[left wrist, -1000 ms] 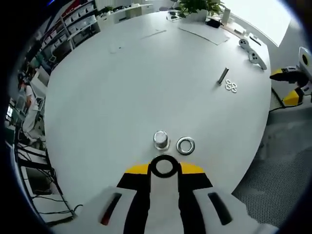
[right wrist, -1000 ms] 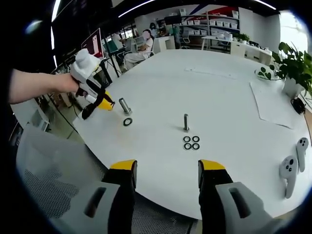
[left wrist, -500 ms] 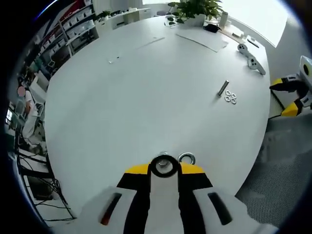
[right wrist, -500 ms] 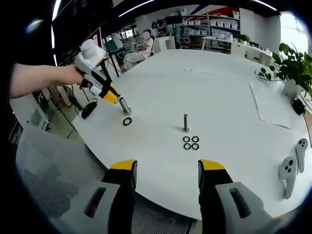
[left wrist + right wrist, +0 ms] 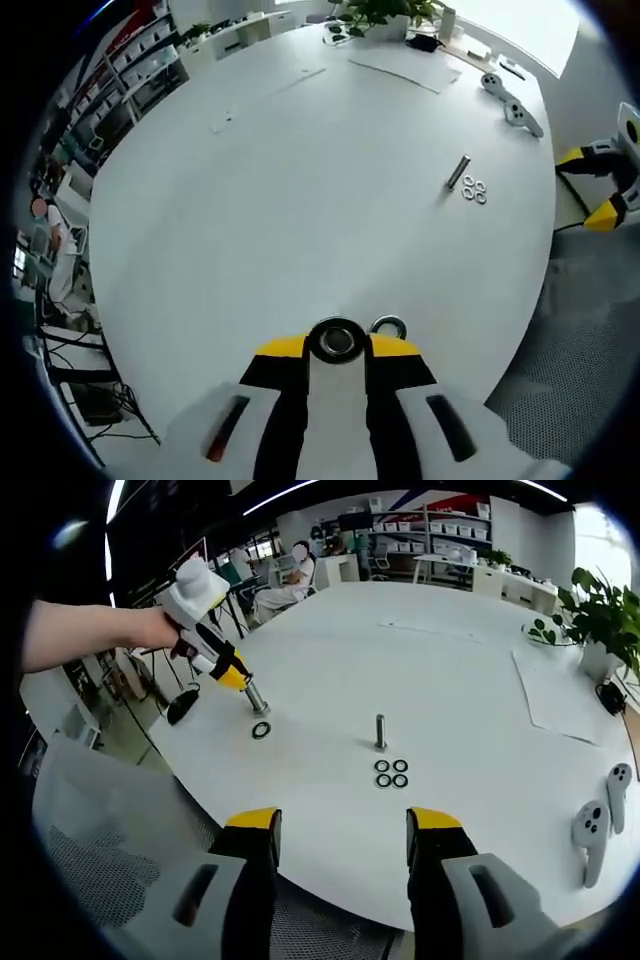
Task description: Place the washer onto the threaded stud by aligning its center hole with the stud, sliding it down to the base, and recovering from edge contact or off-axis alignment until the washer reaches the visible bottom stop.
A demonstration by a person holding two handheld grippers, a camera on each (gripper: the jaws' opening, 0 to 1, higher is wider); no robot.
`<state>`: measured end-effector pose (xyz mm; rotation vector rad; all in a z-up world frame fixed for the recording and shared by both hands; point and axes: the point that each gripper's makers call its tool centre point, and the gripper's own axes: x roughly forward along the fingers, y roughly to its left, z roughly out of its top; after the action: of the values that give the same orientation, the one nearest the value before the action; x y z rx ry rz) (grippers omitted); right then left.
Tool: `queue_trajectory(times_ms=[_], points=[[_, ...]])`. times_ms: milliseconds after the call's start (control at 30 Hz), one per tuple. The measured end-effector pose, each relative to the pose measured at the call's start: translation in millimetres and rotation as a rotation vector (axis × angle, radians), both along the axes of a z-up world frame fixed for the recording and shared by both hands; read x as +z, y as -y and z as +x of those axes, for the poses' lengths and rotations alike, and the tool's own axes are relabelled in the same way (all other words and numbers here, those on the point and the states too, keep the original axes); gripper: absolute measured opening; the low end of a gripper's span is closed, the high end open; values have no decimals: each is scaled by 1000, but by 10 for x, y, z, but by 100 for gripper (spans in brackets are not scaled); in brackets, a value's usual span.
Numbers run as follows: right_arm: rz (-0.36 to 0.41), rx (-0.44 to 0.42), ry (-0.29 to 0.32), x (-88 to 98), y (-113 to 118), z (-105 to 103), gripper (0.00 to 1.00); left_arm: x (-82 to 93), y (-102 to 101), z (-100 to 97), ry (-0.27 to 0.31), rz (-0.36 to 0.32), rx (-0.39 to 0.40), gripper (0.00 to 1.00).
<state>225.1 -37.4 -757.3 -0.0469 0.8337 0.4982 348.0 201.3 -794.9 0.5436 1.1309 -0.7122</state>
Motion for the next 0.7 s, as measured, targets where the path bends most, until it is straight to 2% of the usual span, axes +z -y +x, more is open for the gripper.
queue_trajectory(times_ms=[533,700], points=[[-1,0,-1,-1,4,-3,53,-113,4,-17,-31,34,-10,18],[-1,-1,-2,-3,5,-3,52,-198,10,-4,-43,49,-18,18]])
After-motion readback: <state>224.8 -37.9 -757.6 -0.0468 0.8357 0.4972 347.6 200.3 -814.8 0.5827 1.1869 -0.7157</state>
